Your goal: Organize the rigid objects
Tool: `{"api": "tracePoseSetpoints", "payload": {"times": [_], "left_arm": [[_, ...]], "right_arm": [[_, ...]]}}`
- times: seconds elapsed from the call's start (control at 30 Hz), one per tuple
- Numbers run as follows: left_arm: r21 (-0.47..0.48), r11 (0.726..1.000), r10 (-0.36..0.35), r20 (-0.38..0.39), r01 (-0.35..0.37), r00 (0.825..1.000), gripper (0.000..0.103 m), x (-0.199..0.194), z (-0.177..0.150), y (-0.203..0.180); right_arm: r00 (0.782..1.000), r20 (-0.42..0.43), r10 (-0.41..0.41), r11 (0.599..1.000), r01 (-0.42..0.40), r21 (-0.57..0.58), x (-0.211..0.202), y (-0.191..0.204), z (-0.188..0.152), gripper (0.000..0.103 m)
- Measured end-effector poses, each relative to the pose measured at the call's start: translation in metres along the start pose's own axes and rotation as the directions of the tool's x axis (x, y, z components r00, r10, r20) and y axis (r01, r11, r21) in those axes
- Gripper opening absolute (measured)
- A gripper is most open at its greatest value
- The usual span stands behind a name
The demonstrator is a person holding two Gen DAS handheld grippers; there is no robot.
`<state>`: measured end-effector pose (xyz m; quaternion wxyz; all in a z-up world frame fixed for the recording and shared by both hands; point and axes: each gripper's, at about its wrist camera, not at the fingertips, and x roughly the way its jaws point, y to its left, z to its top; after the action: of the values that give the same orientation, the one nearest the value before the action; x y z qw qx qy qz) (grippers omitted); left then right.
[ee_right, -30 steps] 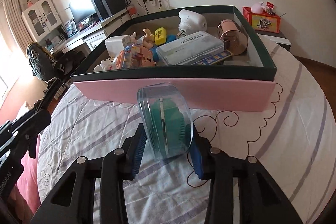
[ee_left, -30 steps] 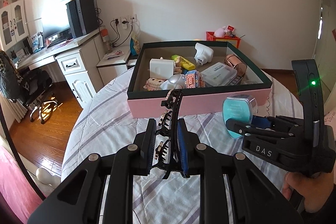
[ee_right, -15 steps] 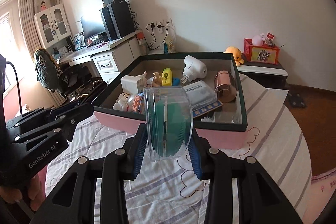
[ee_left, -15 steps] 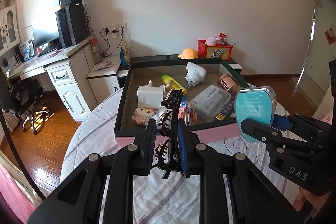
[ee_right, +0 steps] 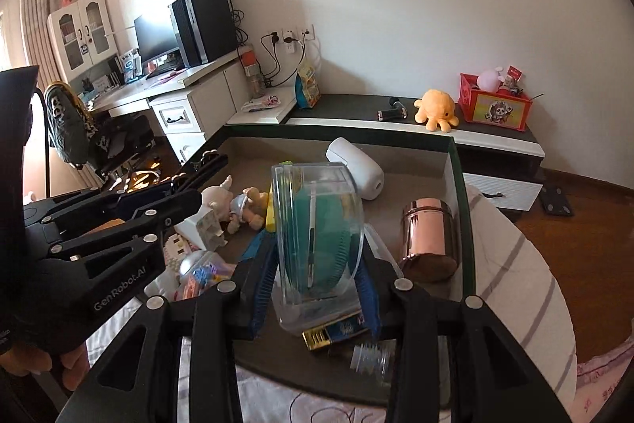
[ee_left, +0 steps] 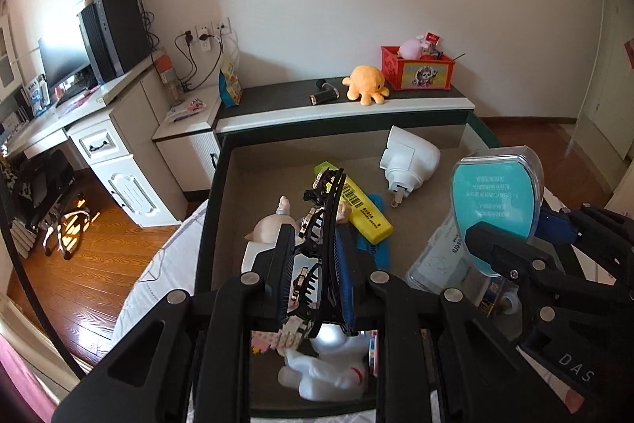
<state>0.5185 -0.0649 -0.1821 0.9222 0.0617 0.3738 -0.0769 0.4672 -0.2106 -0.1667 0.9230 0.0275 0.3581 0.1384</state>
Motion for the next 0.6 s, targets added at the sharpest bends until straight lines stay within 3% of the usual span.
{"api": "tracePoseSetpoints", "payload": {"times": [0.13,0.2,0.27,0.3,0.37,0.43,0.6], "left_arm": [[0.010,1.000,0.023,0.000,-0.023,1.000,0.023,0.016,0.002,-0.001],[0.014,1.000,0.022,0.009,-0.023,1.000,0.032,0.018,0.002,-0.002],[0.003,0.999,0.035,0.023,-0.035,0.999,0.057,0.016,0.000,-0.001],[-0.006,0.999,0.039,0.034,-0.039,0.999,0.062,0.012,-0.001,0.001],[-0.029,0.999,0.036,0.060,-0.034,0.998,0.087,0.000,-0.003,0.007],[-0.037,0.999,0.025,0.104,-0.021,0.994,0.099,-0.019,-0.007,0.011],[-0.011,0.999,0.043,0.187,-0.042,0.981,0.103,-0.076,-0.023,0.007]], "right_arm": [[1.000,-0.011,-0.014,1.000,0.014,0.008,0.023,-0.001,0.003,0.039],[1.000,-0.005,-0.012,1.000,0.012,0.019,0.027,-0.003,0.002,0.040],[1.000,0.016,0.005,0.999,-0.006,0.040,0.023,-0.005,0.002,0.052],[1.000,0.019,-0.009,0.999,0.008,0.047,0.021,-0.007,0.001,0.056],[0.999,0.031,-0.017,0.997,0.015,0.069,0.010,-0.012,0.000,0.072],[0.999,0.051,-0.018,0.996,0.013,0.092,-0.004,-0.013,-0.002,0.086],[0.992,0.114,-0.047,0.995,0.037,0.092,-0.055,0.001,-0.011,0.092]]}}
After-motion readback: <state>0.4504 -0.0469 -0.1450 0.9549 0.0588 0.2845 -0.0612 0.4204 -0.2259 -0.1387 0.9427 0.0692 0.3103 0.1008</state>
